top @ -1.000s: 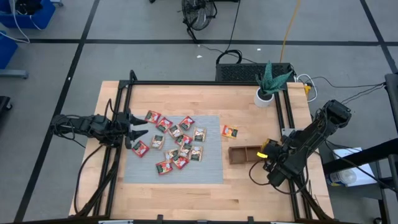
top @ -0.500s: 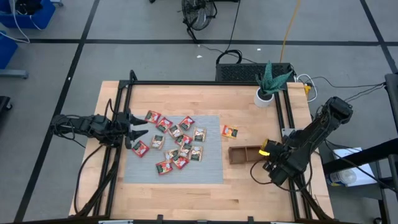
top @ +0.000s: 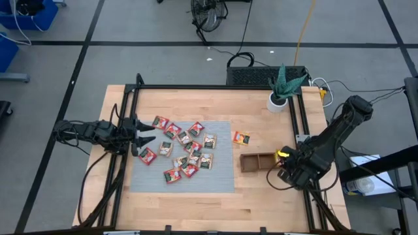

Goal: Pick & Place Tea
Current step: Put the yellow tea bag into the right section of the wooden organizer

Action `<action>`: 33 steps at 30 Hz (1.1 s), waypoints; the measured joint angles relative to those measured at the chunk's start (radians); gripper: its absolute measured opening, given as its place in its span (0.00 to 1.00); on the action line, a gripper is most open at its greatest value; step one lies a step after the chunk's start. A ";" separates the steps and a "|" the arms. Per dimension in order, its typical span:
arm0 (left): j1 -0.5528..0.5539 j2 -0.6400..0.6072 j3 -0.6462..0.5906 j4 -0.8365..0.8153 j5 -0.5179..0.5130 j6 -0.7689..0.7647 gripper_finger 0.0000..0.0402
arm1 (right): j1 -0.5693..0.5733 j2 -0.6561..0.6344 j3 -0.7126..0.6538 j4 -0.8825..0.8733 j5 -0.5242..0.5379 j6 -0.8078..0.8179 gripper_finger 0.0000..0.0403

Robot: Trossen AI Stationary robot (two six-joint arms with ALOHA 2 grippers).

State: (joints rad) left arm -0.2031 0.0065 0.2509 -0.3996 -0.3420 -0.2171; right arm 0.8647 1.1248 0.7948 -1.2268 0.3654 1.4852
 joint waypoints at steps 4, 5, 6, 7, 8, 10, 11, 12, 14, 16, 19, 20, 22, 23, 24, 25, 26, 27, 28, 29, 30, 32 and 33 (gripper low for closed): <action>0.000 0.000 0.000 0.000 0.000 0.000 0.56 | -0.014 0.002 0.000 0.063 -0.049 -0.105 0.03; 0.000 0.000 0.000 0.000 0.000 0.000 0.56 | -0.021 0.007 -0.005 0.082 -0.052 -0.114 0.02; 0.000 0.000 0.000 0.000 0.000 0.000 0.56 | -0.030 0.014 -0.012 0.096 -0.053 -0.126 0.02; 0.000 0.000 0.000 0.000 0.000 0.000 0.56 | -0.039 0.023 -0.022 0.109 -0.055 -0.141 0.01; 0.000 0.000 0.000 0.000 0.000 0.000 0.56 | -0.048 0.033 -0.037 0.124 -0.057 -0.161 0.01; 0.000 0.000 0.000 0.000 0.000 0.000 0.56 | -0.066 0.050 -0.072 0.158 -0.084 -0.185 0.00; 0.000 0.000 0.000 0.000 0.000 0.000 0.56 | -0.076 0.056 -0.087 0.169 -0.107 -0.189 0.00; 0.000 0.000 0.000 0.000 0.000 0.000 0.56 | -0.087 0.064 -0.098 0.174 -0.127 -0.194 0.00; 0.000 0.000 0.000 0.000 0.000 0.000 0.56 | -0.101 0.073 -0.115 0.177 -0.155 -0.199 0.00; 0.000 0.000 0.000 0.000 0.000 0.000 0.56 | -0.107 0.077 -0.117 0.177 -0.159 -0.209 0.00; 0.000 0.000 0.000 0.000 0.000 0.000 0.56 | -0.115 0.078 -0.117 0.177 -0.153 -0.234 0.00; 0.000 0.000 0.000 0.000 0.000 0.000 0.56 | -0.117 0.078 -0.117 0.176 -0.141 -0.239 0.00; 0.000 0.000 0.000 0.000 0.000 0.000 0.56 | -0.119 0.078 -0.117 0.175 -0.102 -0.241 0.00; 0.000 0.000 0.000 0.000 0.000 0.000 0.56 | -0.119 0.078 -0.117 0.173 -0.081 -0.241 0.00; 0.000 0.000 0.000 0.000 0.000 0.000 0.56 | -0.119 0.079 -0.118 0.175 -0.059 -0.242 0.00; 0.000 0.000 0.000 0.000 0.000 0.000 0.56 | -0.119 0.080 -0.120 0.181 -0.037 -0.245 0.00; 0.000 0.000 0.000 0.000 0.000 0.000 0.56 | -0.119 0.082 -0.122 0.188 -0.017 -0.246 0.00; 0.000 0.000 0.000 0.000 0.000 0.000 0.56 | -0.119 0.084 -0.124 0.197 0.000 -0.249 0.00; 0.000 0.000 0.000 0.000 0.000 0.000 0.56 | -0.119 0.084 -0.124 0.206 0.006 -0.261 0.00; 0.000 0.000 0.000 0.000 0.000 0.000 0.56 | -0.119 0.084 -0.123 0.214 0.006 -0.274 0.00; 0.000 0.000 0.000 0.000 0.000 0.000 0.56 | -0.119 0.084 -0.116 0.215 0.003 -0.287 0.00; 0.000 0.000 0.000 0.000 0.000 0.000 0.56 | -0.119 0.084 -0.086 0.189 -0.001 -0.295 0.00; 0.000 0.000 0.000 0.000 0.000 0.000 0.56 | -0.119 0.084 -0.067 0.167 -0.002 -0.295 0.00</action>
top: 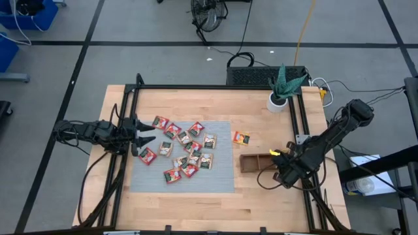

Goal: Pick & Place Tea
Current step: Put the yellow tea bag into the right section of the wooden organizer

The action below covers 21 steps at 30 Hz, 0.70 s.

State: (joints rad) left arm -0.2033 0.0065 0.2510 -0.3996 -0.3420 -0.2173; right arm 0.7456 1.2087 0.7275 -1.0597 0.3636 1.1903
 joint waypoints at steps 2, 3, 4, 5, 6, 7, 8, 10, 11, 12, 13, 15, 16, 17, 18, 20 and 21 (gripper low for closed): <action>0.000 0.000 0.000 0.000 0.000 0.000 0.56 | 0.000 0.000 0.037 -0.056 -0.007 0.005 0.00; 0.000 0.000 0.000 0.000 0.000 0.000 0.56 | 0.000 0.000 0.050 -0.077 -0.024 0.015 0.00; 0.000 0.000 0.000 0.000 0.000 0.000 0.56 | 0.000 -0.001 0.056 -0.089 -0.049 0.026 0.00; 0.000 0.000 0.000 0.000 0.000 0.000 0.56 | 0.000 -0.001 0.058 -0.096 -0.075 0.034 0.00; 0.000 0.000 0.000 0.000 0.000 0.000 0.56 | 0.000 0.000 0.057 -0.101 -0.097 0.043 0.00; 0.000 0.000 0.000 0.000 0.000 0.000 0.56 | 0.000 -0.001 0.052 -0.096 -0.107 0.050 0.00; 0.000 0.000 0.000 0.000 0.000 0.000 0.56 | 0.000 -0.001 0.045 -0.087 -0.115 0.053 0.00; 0.000 0.000 0.000 0.000 0.000 0.000 0.56 | 0.000 0.000 0.026 -0.065 -0.136 0.053 0.00; 0.000 0.000 0.000 0.000 0.000 0.000 0.56 | 0.000 0.000 0.018 -0.059 -0.144 0.054 0.00; 0.000 0.000 0.000 0.000 0.000 0.000 0.56 | 0.000 0.000 0.008 -0.051 -0.154 0.054 0.00; 0.000 0.000 0.000 0.000 0.000 0.000 0.56 | 0.000 0.000 -0.003 -0.041 -0.159 0.055 0.00; 0.000 0.000 0.000 0.000 0.000 0.000 0.56 | 0.000 0.000 -0.025 -0.018 -0.160 0.054 0.00; 0.000 0.000 0.000 0.000 0.000 0.000 0.56 | 0.000 0.000 -0.036 -0.001 -0.167 0.054 0.00; 0.000 0.000 0.000 0.000 0.000 0.000 0.56 | 0.000 0.000 -0.048 0.015 -0.181 0.052 0.00; 0.000 0.000 0.000 0.000 0.000 0.000 0.56 | 0.000 0.000 -0.060 0.032 -0.190 0.050 0.00; 0.000 0.000 0.000 0.000 0.000 0.000 0.56 | 0.000 -0.002 -0.085 0.060 -0.203 0.054 0.00; 0.000 0.000 0.000 0.000 0.000 0.000 0.56 | 0.000 -0.002 -0.096 0.072 -0.204 0.054 0.00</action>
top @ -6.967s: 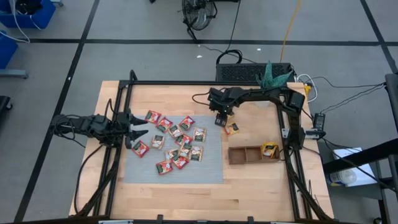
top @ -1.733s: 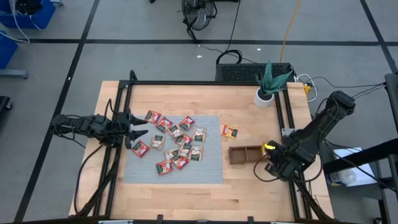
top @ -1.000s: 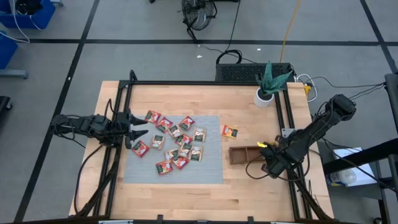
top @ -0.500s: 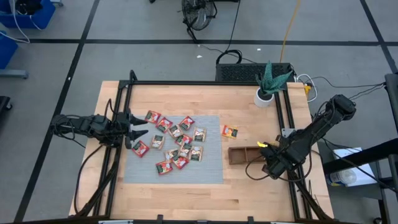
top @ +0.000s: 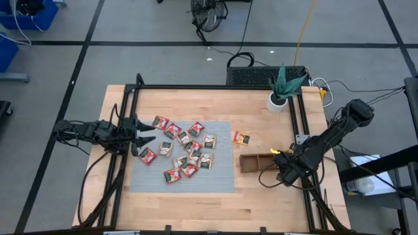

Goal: Pick & Place Tea
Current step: Put the yellow tea bag into the right section of the wooden organizer

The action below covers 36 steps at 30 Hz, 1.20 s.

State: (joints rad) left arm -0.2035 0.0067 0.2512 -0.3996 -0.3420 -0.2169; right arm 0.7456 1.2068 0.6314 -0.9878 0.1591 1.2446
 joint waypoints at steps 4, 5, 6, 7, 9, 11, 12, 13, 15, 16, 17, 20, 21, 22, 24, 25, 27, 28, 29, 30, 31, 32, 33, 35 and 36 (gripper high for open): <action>0.000 0.000 0.000 0.000 0.000 0.000 0.56 | 0.000 -0.001 -0.017 0.018 0.019 0.000 0.00; 0.000 0.000 0.000 0.000 0.000 0.000 0.56 | 0.000 -0.001 -0.017 0.019 0.031 0.001 0.00; 0.000 0.000 0.000 0.000 0.000 0.000 0.56 | 0.000 0.000 -0.019 0.022 0.048 0.003 0.00; 0.000 0.000 0.000 0.000 0.000 0.000 0.56 | 0.000 0.003 -0.021 0.021 0.052 0.000 0.00; 0.000 0.000 0.000 0.000 0.000 0.000 0.56 | 0.000 0.002 -0.021 0.022 0.052 0.000 0.00; 0.000 0.000 0.000 0.001 0.000 0.000 0.56 | 0.001 0.002 -0.017 0.022 0.049 0.000 0.00; 0.000 0.000 0.000 0.002 0.000 0.000 0.56 | 0.000 0.002 -0.011 0.017 0.045 0.000 0.00; 0.000 0.000 0.000 0.004 0.000 0.000 0.56 | 0.000 0.002 -0.001 0.011 0.044 0.000 0.00; 0.000 0.000 0.000 0.002 0.000 0.000 0.56 | 0.000 0.002 0.026 0.002 0.045 -0.003 0.00; 0.000 0.000 0.000 0.003 0.000 0.000 0.56 | 0.000 0.002 0.042 -0.009 0.045 -0.007 0.00; 0.000 0.000 0.000 0.003 0.000 0.000 0.56 | 0.000 0.002 0.061 -0.028 0.045 -0.008 0.00; 0.000 0.000 0.000 0.003 0.000 0.000 0.56 | 0.000 0.002 0.122 -0.096 0.050 -0.010 0.00; 0.000 0.000 0.000 0.003 0.000 0.000 0.56 | 0.000 0.002 0.140 -0.121 0.059 -0.010 0.00; 0.000 0.000 0.000 0.003 0.000 0.000 0.56 | 0.000 0.002 0.155 -0.146 0.078 -0.011 0.00; 0.000 0.000 0.000 0.003 0.000 0.000 0.56 | 0.000 0.002 0.178 -0.165 0.138 -0.028 0.00; 0.000 0.000 0.000 0.003 0.000 0.000 0.56 | 0.000 -0.001 0.184 -0.160 0.186 -0.051 0.00; 0.000 0.000 0.000 0.003 0.000 0.000 0.56 | -0.001 -0.010 0.187 -0.134 0.313 -0.099 0.00; 0.000 0.000 0.000 0.003 0.000 0.000 0.56 | -0.004 -0.012 0.187 -0.114 0.389 -0.136 0.00; 0.000 0.000 0.000 0.003 0.000 0.000 0.56 | -0.008 -0.013 0.187 -0.092 0.469 -0.185 0.00; 0.000 0.000 0.000 0.003 0.000 0.000 0.56 | -0.014 -0.015 0.187 -0.065 0.545 -0.237 0.00; 0.000 0.000 0.000 0.003 0.000 0.000 0.56 | -0.022 -0.017 0.187 -0.033 0.622 -0.300 0.00; 0.000 0.000 0.000 0.003 0.000 0.000 0.56 | -0.033 -0.017 0.187 0.007 0.686 -0.374 0.00; 0.000 0.000 0.000 0.003 0.000 0.000 0.56 | -0.048 -0.018 0.187 0.050 0.731 -0.460 0.00; 0.000 0.000 0.000 0.003 0.000 0.000 0.56 | -0.105 -0.018 0.187 0.159 0.743 -0.629 0.00; 0.000 0.000 0.000 0.003 0.000 0.000 0.56 | -0.146 -0.018 0.187 0.214 0.714 -0.694 0.00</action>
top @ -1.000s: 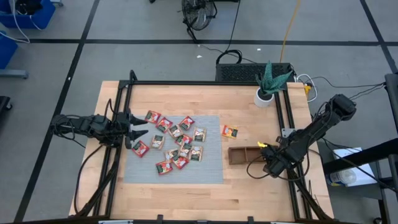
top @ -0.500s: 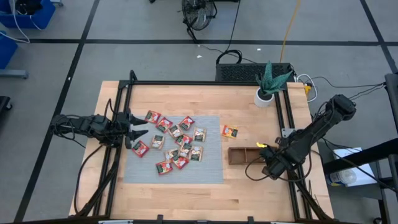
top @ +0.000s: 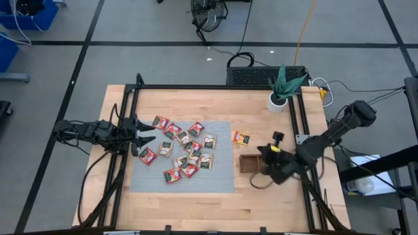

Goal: Pick & Place Tea
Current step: Put the yellow tea bag into the right section of the wooden organizer

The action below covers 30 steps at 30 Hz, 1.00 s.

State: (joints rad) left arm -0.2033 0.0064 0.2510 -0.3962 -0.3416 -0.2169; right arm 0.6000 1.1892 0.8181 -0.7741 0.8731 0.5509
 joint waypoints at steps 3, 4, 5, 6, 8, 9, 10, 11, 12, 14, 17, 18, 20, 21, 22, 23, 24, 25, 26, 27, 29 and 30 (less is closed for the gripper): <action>0.000 0.000 0.000 0.000 0.000 0.000 0.56 | -0.148 0.000 0.000 0.172 -0.141 -0.175 0.00; 0.000 0.000 0.000 0.000 0.000 0.000 0.56 | -0.204 0.000 0.000 0.230 -0.206 -0.220 0.00; 0.000 0.000 0.000 0.000 0.000 0.000 0.56 | -0.263 0.000 0.000 0.273 -0.274 -0.264 0.00; 0.000 0.000 0.000 0.000 0.000 0.000 0.56 | -0.317 0.000 0.000 0.307 -0.344 -0.306 0.02; 0.000 0.000 0.000 0.000 0.000 0.000 0.56 | -0.427 0.008 0.000 0.347 -0.475 -0.384 0.06; 0.000 0.000 0.000 0.000 0.000 0.000 0.56 | -0.478 0.020 0.000 0.364 -0.525 -0.422 0.09; 0.000 0.000 0.000 0.000 0.000 0.000 0.56 | -0.523 0.036 0.001 0.373 -0.566 -0.454 0.13; 0.000 0.000 0.000 0.000 0.000 0.000 0.56 | -0.567 0.055 0.001 0.370 -0.590 -0.476 0.18; 0.000 0.000 0.000 0.000 0.000 0.000 0.56 | -0.604 0.081 0.001 0.368 -0.610 -0.497 0.23; 0.000 0.000 0.000 0.000 0.000 0.000 0.56 | -0.660 0.144 0.001 0.403 -0.647 -0.540 0.34; 0.000 0.000 0.000 0.000 0.000 0.000 0.56 | -0.699 0.247 0.000 0.466 -0.695 -0.601 0.50; 0.000 0.000 0.000 0.000 0.000 0.000 0.56 | -0.705 0.284 0.000 0.493 -0.706 -0.614 0.54; 0.000 0.000 0.000 0.001 0.000 0.000 0.56 | -0.714 0.353 0.006 0.511 -0.722 -0.625 0.62; 0.000 0.000 0.000 0.000 0.000 0.000 0.56 | -0.719 0.386 0.015 0.507 -0.721 -0.627 0.65; 0.000 0.000 0.000 0.000 0.000 0.000 0.56 | -0.725 0.418 0.025 0.503 -0.721 -0.627 0.67; 0.000 0.000 0.000 0.001 0.000 0.000 0.56 | -0.732 0.441 0.035 0.499 -0.721 -0.624 0.69; 0.000 0.000 0.000 0.001 0.000 0.000 0.56 | -0.739 0.461 0.045 0.491 -0.721 -0.619 0.70; 0.000 0.000 0.000 0.000 0.000 0.000 0.56 | -0.748 0.478 0.058 0.481 -0.725 -0.619 0.70; 0.000 0.000 0.000 0.001 0.000 0.000 0.56 | -0.757 0.490 0.069 0.472 -0.740 -0.618 0.71; 0.000 0.000 0.000 0.001 0.000 0.000 0.56 | -0.766 0.501 0.075 0.462 -0.756 -0.616 0.70; 0.000 0.000 0.000 0.001 0.000 0.000 0.56 | -0.782 0.519 0.080 0.454 -0.791 -0.596 0.69; 0.000 0.000 0.000 0.001 0.000 0.000 0.56 | -0.789 0.525 0.080 0.450 -0.802 -0.580 0.68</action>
State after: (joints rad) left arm -0.2031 0.0067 0.2508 -0.3952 -0.3416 -0.2169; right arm -0.1892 1.7138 0.8986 -0.3242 0.0711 -0.0292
